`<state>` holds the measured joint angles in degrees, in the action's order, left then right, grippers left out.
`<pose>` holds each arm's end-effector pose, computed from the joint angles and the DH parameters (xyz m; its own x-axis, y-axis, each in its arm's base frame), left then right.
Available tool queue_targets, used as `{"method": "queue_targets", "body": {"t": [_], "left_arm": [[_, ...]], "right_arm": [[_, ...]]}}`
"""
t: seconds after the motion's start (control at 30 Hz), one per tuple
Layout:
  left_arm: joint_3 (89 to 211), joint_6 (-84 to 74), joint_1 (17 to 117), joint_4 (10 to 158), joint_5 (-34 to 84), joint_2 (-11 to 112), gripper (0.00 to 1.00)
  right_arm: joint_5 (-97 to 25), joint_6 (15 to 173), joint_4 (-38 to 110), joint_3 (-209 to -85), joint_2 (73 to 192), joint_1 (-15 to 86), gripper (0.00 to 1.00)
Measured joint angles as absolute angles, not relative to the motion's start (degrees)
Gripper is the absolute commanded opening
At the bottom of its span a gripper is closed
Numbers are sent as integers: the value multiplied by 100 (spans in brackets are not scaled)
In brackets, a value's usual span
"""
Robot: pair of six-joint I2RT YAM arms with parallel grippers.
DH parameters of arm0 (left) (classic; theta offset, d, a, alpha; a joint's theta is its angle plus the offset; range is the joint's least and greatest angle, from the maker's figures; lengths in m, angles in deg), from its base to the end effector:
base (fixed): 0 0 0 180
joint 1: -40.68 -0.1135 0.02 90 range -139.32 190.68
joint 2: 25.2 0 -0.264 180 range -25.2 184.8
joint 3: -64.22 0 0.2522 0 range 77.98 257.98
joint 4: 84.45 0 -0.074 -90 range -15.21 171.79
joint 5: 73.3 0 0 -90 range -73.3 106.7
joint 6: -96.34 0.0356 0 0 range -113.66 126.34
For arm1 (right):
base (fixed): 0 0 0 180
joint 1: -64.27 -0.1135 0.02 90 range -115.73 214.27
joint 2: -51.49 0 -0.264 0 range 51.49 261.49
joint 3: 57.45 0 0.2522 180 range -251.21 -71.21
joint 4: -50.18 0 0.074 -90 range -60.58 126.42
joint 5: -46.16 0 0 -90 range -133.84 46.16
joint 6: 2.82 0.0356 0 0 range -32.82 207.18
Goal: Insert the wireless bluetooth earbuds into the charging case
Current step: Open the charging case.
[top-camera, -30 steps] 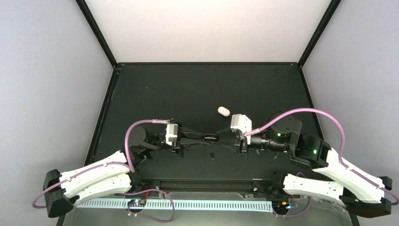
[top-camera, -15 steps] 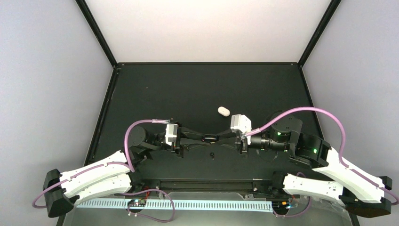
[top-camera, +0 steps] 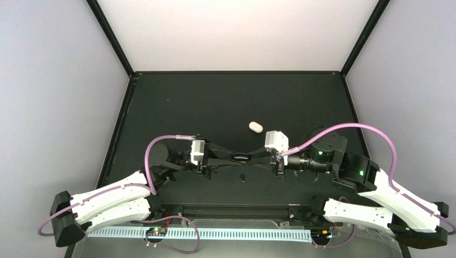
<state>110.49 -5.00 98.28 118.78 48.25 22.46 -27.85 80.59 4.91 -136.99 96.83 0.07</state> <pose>0.0867 -0.1714 0.3413 0.0028 -0.3171 -0.9484 0.9998 -0.0161 0.0083 0.0561 0.1386 0.4223 0.0298 -0.1918 -0.9810 -0.9862 0.1540 -0.0601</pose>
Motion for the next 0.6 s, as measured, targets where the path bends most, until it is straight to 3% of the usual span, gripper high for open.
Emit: {"method": "queue_targets", "body": {"t": [0.6], "left_arm": [[11051, -508, 9828, 11874, 4777, 2314, 20]], "right_arm": [[-2814, 8044, 518, -13696, 9692, 9, 1]]}}
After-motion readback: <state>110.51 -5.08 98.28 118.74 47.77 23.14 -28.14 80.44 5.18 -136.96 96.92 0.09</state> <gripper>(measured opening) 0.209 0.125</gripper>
